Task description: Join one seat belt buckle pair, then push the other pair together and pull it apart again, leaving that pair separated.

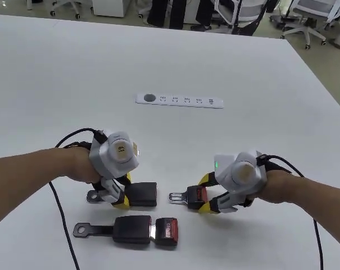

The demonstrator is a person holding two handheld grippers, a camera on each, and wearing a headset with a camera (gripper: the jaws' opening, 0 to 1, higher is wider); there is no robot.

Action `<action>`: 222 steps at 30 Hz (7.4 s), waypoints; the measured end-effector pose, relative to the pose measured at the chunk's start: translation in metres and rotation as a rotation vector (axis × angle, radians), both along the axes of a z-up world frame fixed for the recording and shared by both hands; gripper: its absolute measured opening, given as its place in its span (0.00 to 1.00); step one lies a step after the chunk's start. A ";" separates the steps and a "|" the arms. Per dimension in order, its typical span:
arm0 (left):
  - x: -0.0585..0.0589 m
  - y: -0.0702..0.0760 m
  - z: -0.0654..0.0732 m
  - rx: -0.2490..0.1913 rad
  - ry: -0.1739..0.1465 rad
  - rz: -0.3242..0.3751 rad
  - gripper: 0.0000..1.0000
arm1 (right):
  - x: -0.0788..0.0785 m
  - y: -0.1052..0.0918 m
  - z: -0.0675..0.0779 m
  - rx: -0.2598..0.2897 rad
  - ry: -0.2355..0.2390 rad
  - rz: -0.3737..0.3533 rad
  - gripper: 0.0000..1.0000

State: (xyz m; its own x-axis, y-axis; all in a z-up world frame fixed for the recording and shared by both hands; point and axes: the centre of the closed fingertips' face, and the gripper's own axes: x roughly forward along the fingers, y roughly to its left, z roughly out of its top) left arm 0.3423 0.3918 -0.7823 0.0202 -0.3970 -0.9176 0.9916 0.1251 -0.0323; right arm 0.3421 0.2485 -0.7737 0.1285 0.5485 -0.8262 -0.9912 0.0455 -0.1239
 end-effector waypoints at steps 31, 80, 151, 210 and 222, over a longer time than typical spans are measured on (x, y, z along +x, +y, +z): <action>0.001 0.001 -0.001 0.003 -0.003 -0.005 0.31 | 0.005 0.036 -0.005 0.043 -0.003 0.013 0.31; -0.004 -0.003 0.001 -0.008 -0.014 -0.017 0.30 | 0.002 0.062 -0.003 0.069 0.020 -0.004 0.29; -0.001 -0.004 0.000 0.058 -0.016 -0.093 0.32 | 0.007 0.033 -0.006 -0.021 0.016 0.011 0.31; 0.001 0.015 0.005 0.073 -0.045 -0.015 0.40 | 0.002 -0.027 0.000 -0.093 -0.030 0.005 0.44; -0.009 0.040 0.013 -0.002 -0.052 0.101 0.44 | -0.014 -0.032 0.013 -0.050 -0.027 -0.024 0.52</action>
State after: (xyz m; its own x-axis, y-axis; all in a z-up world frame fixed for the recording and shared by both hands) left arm 0.3334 0.4319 -0.7689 0.1078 -0.3921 -0.9136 0.9742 0.2249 0.0184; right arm 0.3281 0.2165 -0.7606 0.1640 0.5031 -0.8485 -0.9862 0.0622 -0.1537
